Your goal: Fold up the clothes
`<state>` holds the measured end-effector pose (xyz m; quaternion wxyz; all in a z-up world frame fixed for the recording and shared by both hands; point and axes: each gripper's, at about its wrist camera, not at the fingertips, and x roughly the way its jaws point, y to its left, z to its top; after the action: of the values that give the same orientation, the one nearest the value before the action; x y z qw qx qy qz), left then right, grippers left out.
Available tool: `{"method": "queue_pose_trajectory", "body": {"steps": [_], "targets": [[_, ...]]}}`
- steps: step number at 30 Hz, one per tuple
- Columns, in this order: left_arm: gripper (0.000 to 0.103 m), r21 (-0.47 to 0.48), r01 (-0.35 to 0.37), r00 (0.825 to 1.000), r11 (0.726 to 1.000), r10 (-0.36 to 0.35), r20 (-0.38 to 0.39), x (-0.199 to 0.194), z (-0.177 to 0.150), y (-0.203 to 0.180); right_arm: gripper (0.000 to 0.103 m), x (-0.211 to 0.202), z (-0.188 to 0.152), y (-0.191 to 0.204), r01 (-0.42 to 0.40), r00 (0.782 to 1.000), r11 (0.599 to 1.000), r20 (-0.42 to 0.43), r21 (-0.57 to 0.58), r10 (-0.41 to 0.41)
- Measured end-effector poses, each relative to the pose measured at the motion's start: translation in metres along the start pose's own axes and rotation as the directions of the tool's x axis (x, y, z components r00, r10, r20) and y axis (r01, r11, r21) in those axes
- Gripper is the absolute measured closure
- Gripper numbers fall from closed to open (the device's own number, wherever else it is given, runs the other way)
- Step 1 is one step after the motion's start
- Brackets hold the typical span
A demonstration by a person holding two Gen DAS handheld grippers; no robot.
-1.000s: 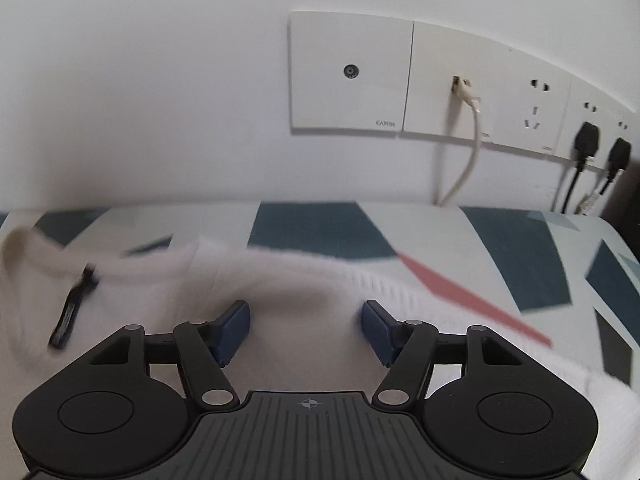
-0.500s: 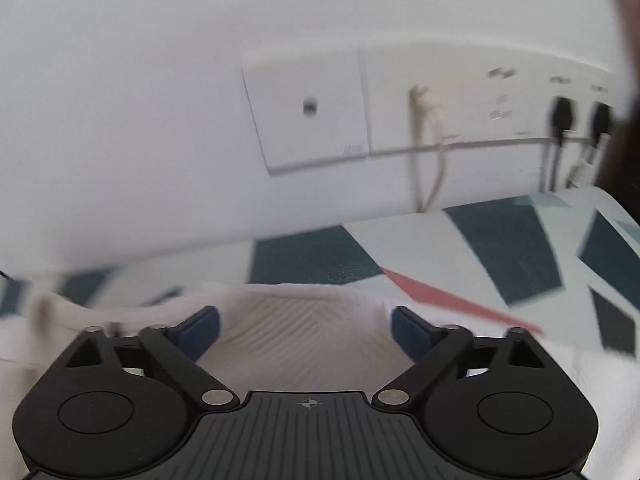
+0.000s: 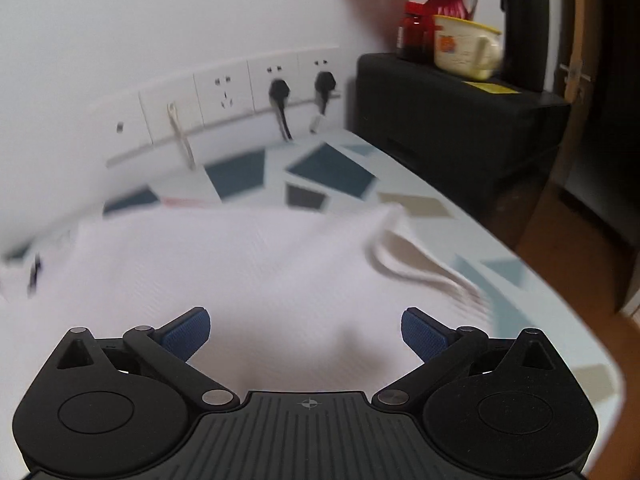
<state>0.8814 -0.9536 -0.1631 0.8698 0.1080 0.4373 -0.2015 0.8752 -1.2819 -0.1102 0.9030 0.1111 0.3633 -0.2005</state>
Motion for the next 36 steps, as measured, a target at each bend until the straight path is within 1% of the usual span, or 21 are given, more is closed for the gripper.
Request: {"method": "queue_pose_trajectory", "body": {"steps": [2, 4, 8, 9, 13, 14, 15, 17, 19, 22, 23, 25, 26, 27, 28, 29, 30, 31, 32, 34, 36], "targets": [[0.0, -0.011, -0.003, 0.999, 1.0, 0.003, 0.033, -0.001, -0.005, -0.004, 0.004, -0.011, -0.02, -0.017, 0.04, 0.999, 0.999, -0.024, -0.018, -0.041], [0.0, -0.022, -0.01, 0.999, 1.0, 0.011, 0.046, -0.002, -0.006, -0.005, 0.008, -0.016, -0.033, -0.034, 0.08, 0.995, 0.997, -0.056, 0.013, -0.08], [0.0, -0.024, -0.012, 0.999, 1.0, 0.013, 0.039, -0.002, -0.006, -0.006, 0.012, -0.022, -0.048, -0.063, 0.091, 0.994, 0.99, -0.066, 0.111, -0.084], [0.0, -0.023, -0.012, 0.999, 1.0, 0.013, 0.043, -0.002, -0.007, -0.006, 0.016, -0.022, -0.05, -0.068, 0.094, 0.994, 0.987, -0.065, 0.128, -0.086], [0.0, -0.023, -0.014, 0.999, 1.0, 0.015, 0.045, -0.002, -0.007, -0.006, 0.025, -0.003, -0.051, -0.088, 0.101, 0.994, 0.973, -0.061, 0.209, -0.091], [0.0, -0.025, -0.016, 0.999, 1.0, 0.017, 0.04, -0.001, -0.006, -0.006, 0.03, 0.003, -0.05, -0.093, 0.102, 0.994, 0.968, -0.063, 0.23, -0.09], [0.0, -0.03, -0.019, 0.999, 0.999, 0.02, 0.032, 0.0, -0.004, -0.006, 0.036, 0.009, -0.049, -0.096, 0.098, 0.994, 0.965, -0.063, 0.243, -0.086], [0.0, -0.05, -0.034, 0.999, 0.998, 0.033, -0.016, 0.002, 0.003, -0.007, 0.037, 0.023, -0.042, -0.099, 0.078, 0.996, 0.966, -0.058, 0.246, -0.065], [0.0, -0.073, -0.053, 0.996, 0.996, 0.048, -0.07, 0.007, 0.012, -0.008, 0.037, 0.038, -0.031, -0.095, 0.062, 0.997, 0.977, -0.047, 0.205, -0.053], [0.0, -0.107, -0.083, 0.988, 0.991, 0.068, -0.135, 0.014, 0.025, -0.01, 0.033, 0.06, -0.013, -0.085, 0.031, 1.0, 0.997, 0.001, 0.075, -0.031], [0.0, -0.118, -0.092, 0.986, 0.989, 0.074, -0.149, 0.016, 0.029, -0.012, 0.029, 0.069, -0.008, -0.081, 0.016, 1.0, 0.999, -0.003, 0.038, -0.015], [0.0, -0.138, -0.119, 0.98, 0.983, 0.094, -0.178, 0.02, 0.036, -0.015, 0.028, 0.087, 0.002, -0.074, -0.018, 1.0, 1.0, -0.013, -0.026, 0.017], [0.0, -0.133, -0.141, 0.975, 0.981, 0.114, -0.189, 0.022, 0.041, -0.02, 0.034, 0.094, 0.005, -0.073, -0.038, 0.999, 0.998, -0.018, -0.04, 0.038], [0.0, -0.128, -0.162, 0.971, 0.978, 0.135, -0.199, 0.024, 0.046, -0.024, 0.05, 0.101, 0.009, -0.072, -0.059, 0.998, 0.997, -0.021, -0.043, 0.058], [0.0, -0.103, -0.194, 0.964, 0.976, 0.17, -0.204, 0.025, 0.05, -0.032, 0.06, 0.105, 0.012, -0.077, -0.079, 0.997, 0.997, -0.015, -0.017, 0.079], [0.001, -0.064, -0.224, 0.957, 0.972, 0.207, -0.201, 0.026, 0.056, -0.043, 0.081, 0.109, 0.016, -0.084, -0.099, 0.995, 0.995, 0.0, 0.03, 0.1], [0.001, -0.023, -0.233, 0.957, 0.972, 0.225, -0.184, 0.026, 0.061, -0.055, 0.102, 0.113, 0.021, -0.094, -0.126, 0.992, 0.988, 0.005, 0.088, 0.126], [0.001, 0.006, -0.221, 0.962, 0.975, 0.219, -0.161, 0.024, 0.066, -0.065, 0.103, 0.117, 0.027, -0.107, -0.147, 0.989, 0.976, 0.007, 0.159, 0.148], [0.001, 0.025, -0.194, 0.971, 0.981, 0.196, -0.139, 0.023, 0.071, -0.076, 0.103, 0.118, 0.033, -0.122, -0.148, 0.989, 0.964, 0.029, 0.219, 0.145], [0.001, 0.052, -0.139, 0.982, 0.989, 0.144, -0.119, 0.027, 0.081, -0.094, 0.103, 0.115, 0.045, -0.148, -0.123, 0.991, 0.95, 0.091, 0.286, 0.101], [0.0, 0.089, -0.106, 0.984, 0.99, 0.118, -0.133, 0.038, 0.087, -0.112, 0.103, 0.11, 0.056, -0.174, -0.09, 0.99, 0.94, 0.136, 0.328, 0.047]]}}
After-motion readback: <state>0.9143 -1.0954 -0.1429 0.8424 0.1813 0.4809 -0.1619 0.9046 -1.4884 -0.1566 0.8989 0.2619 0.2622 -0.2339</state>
